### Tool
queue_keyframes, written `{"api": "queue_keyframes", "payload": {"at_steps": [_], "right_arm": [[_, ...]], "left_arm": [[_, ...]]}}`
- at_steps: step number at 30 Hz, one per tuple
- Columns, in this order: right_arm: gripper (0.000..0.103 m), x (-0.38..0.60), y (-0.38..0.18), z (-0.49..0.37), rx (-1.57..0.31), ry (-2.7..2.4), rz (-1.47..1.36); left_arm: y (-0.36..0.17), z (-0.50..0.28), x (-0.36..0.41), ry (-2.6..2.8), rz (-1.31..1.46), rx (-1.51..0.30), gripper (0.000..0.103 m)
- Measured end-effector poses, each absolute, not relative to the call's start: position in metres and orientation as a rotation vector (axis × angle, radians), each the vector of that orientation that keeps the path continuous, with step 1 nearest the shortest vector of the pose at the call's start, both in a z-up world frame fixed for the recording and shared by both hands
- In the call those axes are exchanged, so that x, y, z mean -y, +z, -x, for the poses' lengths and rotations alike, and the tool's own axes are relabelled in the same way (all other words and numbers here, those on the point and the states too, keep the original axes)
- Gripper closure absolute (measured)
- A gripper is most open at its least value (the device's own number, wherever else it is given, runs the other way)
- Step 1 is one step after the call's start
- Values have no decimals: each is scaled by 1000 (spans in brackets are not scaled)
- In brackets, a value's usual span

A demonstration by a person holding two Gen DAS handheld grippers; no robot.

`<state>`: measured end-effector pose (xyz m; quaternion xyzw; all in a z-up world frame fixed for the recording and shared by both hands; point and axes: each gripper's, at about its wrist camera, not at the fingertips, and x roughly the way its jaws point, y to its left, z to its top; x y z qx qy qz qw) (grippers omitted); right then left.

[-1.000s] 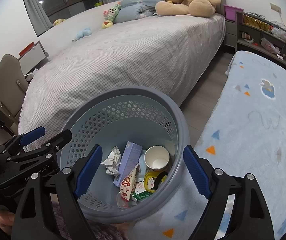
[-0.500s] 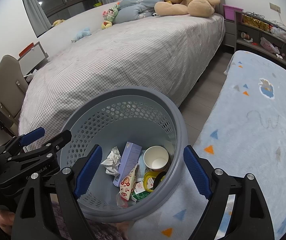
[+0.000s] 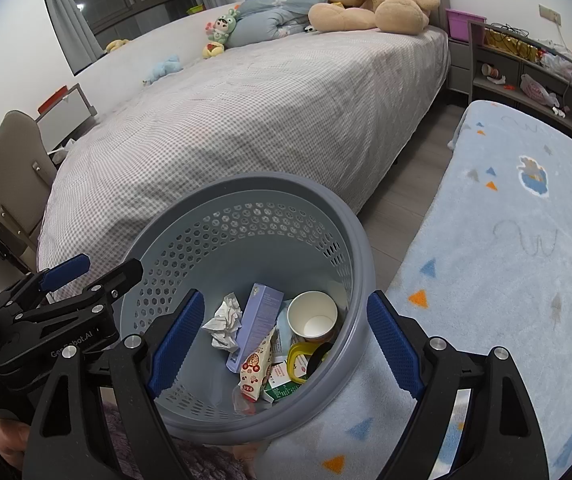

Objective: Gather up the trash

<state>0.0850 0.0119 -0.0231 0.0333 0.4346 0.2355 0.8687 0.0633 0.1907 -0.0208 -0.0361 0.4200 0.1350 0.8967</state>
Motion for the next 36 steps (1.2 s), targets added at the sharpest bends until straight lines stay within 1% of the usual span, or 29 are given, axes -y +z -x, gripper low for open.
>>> {"api": "queue_keyframes", "payload": {"at_steps": [36], "right_arm": [[21,-12,-23,-85,-910,494,-70]], "left_arm": [[-20,-63,-189,294,59,-860,24]]}}
